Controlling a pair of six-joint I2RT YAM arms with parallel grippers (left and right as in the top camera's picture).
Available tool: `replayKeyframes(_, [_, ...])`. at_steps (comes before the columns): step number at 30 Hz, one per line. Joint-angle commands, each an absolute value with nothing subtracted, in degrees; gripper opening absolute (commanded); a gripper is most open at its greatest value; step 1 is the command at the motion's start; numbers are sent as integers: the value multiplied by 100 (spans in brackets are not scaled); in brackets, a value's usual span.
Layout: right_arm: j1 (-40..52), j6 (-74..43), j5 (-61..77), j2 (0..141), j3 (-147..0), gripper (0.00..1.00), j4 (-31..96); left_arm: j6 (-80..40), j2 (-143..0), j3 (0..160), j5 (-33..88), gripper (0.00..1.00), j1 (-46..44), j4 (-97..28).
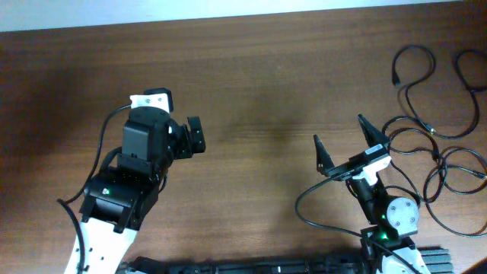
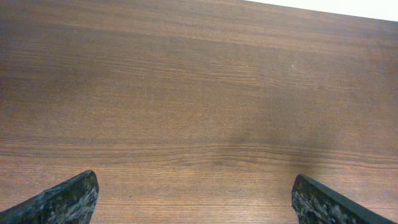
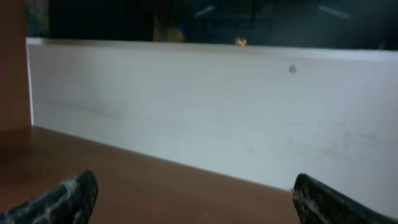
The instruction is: Untangle cables
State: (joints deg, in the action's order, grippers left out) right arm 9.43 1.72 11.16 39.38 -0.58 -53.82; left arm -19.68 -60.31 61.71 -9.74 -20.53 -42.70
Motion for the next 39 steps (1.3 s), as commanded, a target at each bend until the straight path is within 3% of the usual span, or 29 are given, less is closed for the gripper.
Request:
replayKeyframes(1, [969,169,786,3319,-32,99,-4668,-1966,-6003,6182,-1035,99,-2045,-4259])
replayKeyframes(9, [969,172,198,1144,-32,99,-1459,-1966,-6003,6182,-1035,99,-2045,-4261])
replayKeyframes(15, [967,172,-73,25,-32,99,104,-1966,-6003,6182,-1035,99,-2045,-4261])
replayKeyframes(39, [965,169,-71,21,-32,99,467,-1966,-6003,6182,-1035,99,-2045,-4261])
